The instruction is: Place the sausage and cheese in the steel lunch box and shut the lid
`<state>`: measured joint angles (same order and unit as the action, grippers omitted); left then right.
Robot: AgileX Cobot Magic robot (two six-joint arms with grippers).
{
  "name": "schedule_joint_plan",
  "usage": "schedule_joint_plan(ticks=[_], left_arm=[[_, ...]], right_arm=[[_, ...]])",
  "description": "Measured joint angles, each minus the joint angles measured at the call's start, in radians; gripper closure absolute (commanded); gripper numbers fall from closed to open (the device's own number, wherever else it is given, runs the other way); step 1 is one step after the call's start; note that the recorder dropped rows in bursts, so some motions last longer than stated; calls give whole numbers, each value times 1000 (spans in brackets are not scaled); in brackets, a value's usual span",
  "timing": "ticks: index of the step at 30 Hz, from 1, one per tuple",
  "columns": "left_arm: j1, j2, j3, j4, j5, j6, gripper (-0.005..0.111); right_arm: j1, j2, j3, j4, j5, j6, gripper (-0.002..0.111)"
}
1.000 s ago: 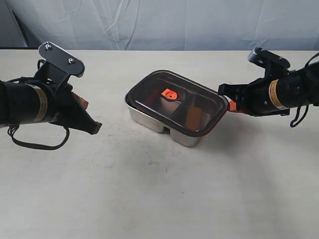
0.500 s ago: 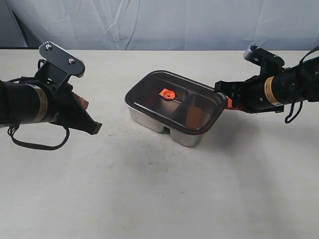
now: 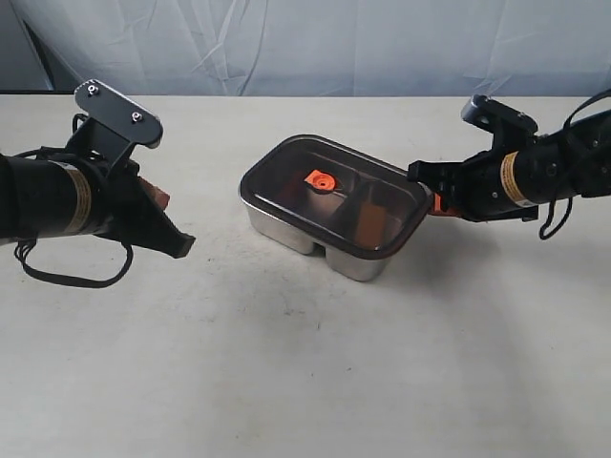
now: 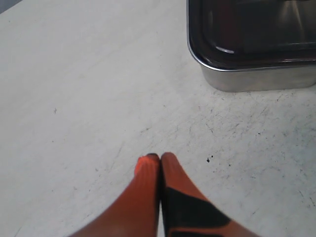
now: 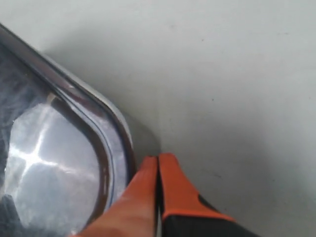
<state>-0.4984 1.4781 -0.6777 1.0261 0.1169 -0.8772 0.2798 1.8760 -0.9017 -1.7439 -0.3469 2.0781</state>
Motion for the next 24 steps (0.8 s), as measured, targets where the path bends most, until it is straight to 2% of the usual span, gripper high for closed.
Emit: schedule_joint_plan(ticks=[24], left_arm=[[0,0,0,0,2,0,107]], right_arm=[[3,3,-22,0,19,0,109]])
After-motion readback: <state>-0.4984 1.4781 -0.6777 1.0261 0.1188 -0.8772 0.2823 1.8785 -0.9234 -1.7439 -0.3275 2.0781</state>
